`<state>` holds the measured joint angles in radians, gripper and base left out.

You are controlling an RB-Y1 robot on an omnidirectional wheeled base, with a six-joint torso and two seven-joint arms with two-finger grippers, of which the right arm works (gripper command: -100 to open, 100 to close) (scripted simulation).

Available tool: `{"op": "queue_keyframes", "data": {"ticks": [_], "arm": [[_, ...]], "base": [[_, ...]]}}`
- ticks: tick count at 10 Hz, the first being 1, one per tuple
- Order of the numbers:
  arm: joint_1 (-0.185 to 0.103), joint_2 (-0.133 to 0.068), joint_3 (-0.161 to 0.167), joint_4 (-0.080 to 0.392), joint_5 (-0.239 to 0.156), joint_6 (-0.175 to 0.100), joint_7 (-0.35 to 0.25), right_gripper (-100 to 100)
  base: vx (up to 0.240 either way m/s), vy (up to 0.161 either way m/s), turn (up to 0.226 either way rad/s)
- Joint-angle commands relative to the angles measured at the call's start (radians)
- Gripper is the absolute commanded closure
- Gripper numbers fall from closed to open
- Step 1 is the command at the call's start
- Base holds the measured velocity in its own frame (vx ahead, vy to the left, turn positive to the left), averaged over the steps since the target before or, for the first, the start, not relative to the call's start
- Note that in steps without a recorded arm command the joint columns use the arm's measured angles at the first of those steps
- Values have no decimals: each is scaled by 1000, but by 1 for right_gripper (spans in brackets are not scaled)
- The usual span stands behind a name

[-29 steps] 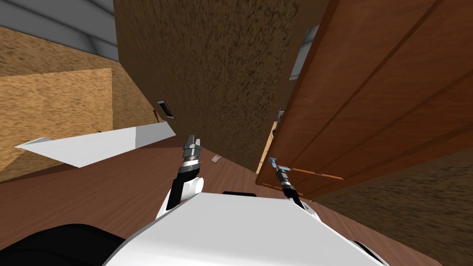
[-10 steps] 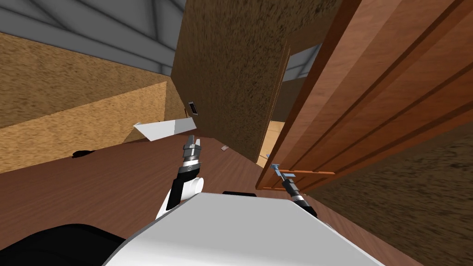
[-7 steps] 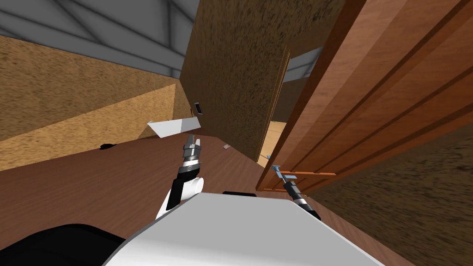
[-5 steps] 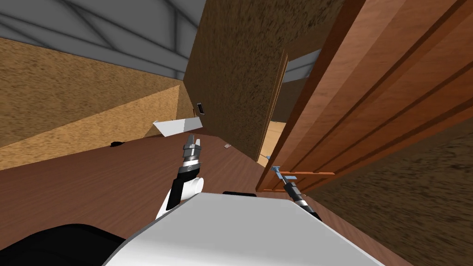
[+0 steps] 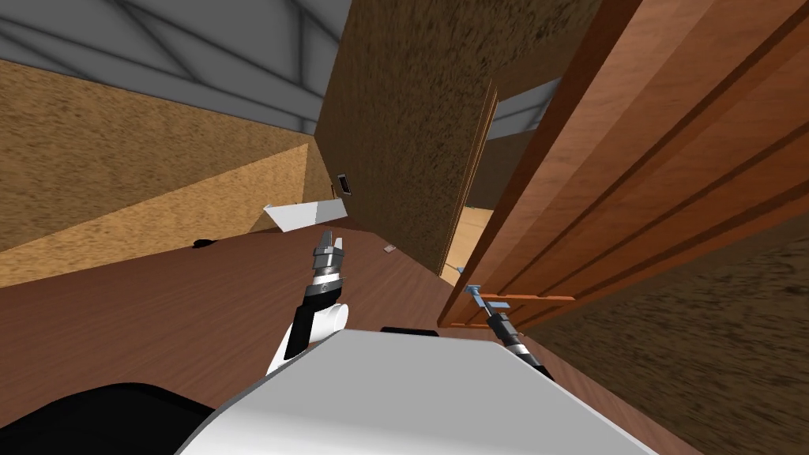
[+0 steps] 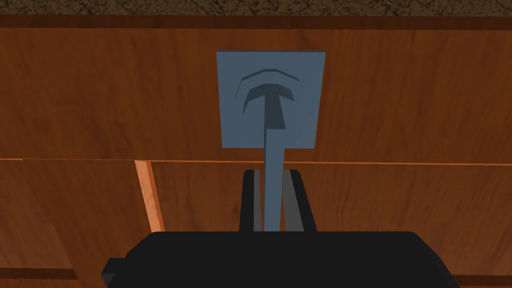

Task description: Pull the door open

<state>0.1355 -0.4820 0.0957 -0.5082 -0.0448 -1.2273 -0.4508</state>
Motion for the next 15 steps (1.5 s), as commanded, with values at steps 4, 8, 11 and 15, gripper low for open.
{"op": "queue_keyframes", "data": {"ticks": [4,8,11,15], "arm": [[3,-7,3,5,0,-22,-5,100],[10,-13,8,29,0,-53,-11,100],[14,-17,11,44,1,-73,-15,100],[-4,1,6,37,17,-43,-8,100]], "base": [[-148,-48,129],[-198,-76,158],[-193,-67,130],[-144,-49,90]]}}
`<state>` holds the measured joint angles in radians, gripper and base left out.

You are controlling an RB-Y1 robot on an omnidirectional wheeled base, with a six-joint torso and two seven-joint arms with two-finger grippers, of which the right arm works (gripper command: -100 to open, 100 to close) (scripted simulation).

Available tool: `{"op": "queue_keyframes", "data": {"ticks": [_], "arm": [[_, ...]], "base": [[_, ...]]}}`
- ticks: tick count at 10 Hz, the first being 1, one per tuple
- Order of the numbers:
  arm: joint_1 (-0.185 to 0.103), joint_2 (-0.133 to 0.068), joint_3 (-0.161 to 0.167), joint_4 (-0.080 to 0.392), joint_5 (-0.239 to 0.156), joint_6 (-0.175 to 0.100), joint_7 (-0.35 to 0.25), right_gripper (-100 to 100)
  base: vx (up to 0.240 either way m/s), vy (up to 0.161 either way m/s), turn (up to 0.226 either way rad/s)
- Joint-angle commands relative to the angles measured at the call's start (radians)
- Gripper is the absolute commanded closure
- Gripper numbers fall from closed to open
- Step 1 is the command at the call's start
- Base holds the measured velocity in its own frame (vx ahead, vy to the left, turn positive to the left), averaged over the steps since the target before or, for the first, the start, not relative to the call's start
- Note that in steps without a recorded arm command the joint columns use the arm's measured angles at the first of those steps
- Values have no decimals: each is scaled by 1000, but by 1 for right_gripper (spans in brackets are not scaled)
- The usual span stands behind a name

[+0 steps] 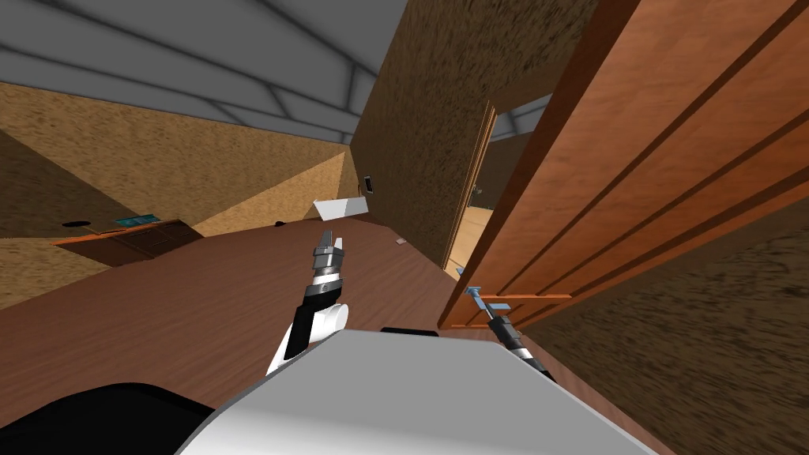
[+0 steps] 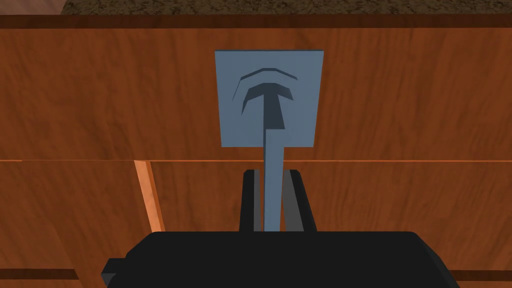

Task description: Pull the door open

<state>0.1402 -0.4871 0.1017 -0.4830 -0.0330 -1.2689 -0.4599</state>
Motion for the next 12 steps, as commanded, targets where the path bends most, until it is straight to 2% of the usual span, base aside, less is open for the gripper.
{"op": "queue_keyframes", "data": {"ticks": [1,6,8,9,11,12], "arm": [[-18,12,-4,10,10,11,4,100],[-73,47,-30,-5,41,85,21,100],[-73,47,-30,-5,41,85,21,100],[-99,63,-42,-12,55,119,28,100],[-118,75,-51,-17,65,144,34,100],[-118,75,-51,-17,65,144,34,100]], "base": [[-185,-47,101],[-199,-81,111],[-92,-12,6],[-145,-57,135],[-198,-98,138],[-129,-40,44]]}}
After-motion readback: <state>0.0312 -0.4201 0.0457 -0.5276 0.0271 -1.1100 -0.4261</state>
